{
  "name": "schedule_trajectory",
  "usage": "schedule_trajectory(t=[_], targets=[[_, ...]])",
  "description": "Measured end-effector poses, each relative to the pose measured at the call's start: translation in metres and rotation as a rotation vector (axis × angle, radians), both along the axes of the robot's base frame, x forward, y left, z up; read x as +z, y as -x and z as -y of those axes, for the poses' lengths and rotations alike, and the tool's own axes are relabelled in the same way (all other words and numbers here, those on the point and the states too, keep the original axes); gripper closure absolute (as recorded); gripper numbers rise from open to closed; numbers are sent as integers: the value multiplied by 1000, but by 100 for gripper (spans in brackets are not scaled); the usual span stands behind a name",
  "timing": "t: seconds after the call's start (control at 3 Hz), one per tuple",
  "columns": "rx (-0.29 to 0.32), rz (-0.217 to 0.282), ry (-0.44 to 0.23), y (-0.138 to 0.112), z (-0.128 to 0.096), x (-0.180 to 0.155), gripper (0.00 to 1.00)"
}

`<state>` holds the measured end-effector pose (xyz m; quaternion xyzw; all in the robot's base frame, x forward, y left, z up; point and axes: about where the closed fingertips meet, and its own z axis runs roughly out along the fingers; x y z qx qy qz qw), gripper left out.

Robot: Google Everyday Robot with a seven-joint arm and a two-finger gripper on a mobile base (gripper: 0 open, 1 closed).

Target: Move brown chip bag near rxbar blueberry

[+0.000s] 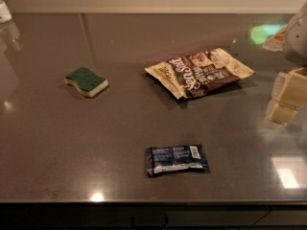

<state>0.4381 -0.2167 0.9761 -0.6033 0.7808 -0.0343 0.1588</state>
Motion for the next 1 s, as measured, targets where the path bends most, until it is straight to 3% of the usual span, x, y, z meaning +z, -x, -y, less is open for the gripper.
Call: schedule_trajectory(t=[0.33,1.0], targets=[[-1,3,-1,0,0,1,0],[-20,54,-61,-47,-10,-17,0]])
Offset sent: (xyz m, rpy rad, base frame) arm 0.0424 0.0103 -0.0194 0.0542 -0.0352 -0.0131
